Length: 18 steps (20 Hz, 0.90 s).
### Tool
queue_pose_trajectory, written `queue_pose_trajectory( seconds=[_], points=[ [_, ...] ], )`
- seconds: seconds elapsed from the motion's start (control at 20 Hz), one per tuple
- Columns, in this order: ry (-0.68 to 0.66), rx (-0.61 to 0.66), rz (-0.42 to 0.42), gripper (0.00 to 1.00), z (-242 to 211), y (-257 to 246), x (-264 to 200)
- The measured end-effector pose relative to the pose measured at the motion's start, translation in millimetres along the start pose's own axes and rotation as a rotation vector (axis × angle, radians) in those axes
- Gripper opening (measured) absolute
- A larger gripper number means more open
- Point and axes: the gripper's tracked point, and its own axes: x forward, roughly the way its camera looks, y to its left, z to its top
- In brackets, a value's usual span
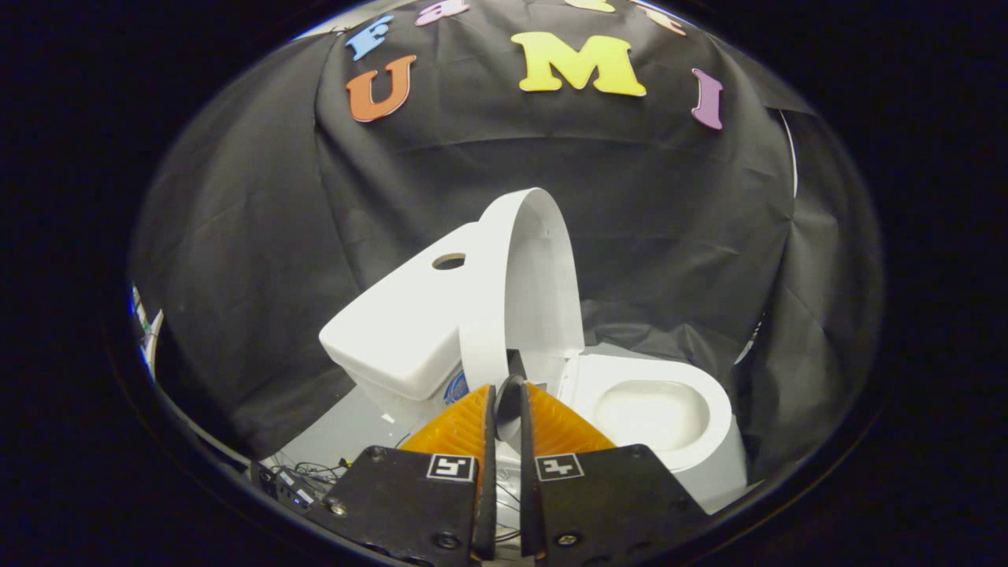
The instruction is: Open the toilet lid.
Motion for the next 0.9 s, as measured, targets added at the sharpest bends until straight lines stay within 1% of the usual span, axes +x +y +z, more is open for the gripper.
queue_pose_trajectory(
  seconds=[0.5,0.65,0.75,0.8,0.9],
  points=[
    [-0.008,-0.032,0.0,0.16,-3,-5,-4],
    [-0.003,-0.05,0.039,0.2,-5,0,-8],
    [0.006,-0.061,0.07,0.25,-8,5,-12],
    [0.003,-0.072,0.073,0.38,-7,6,-15],
    [-0.019,-0.094,0.062,0.51,-3,2,-22]
  ],
)
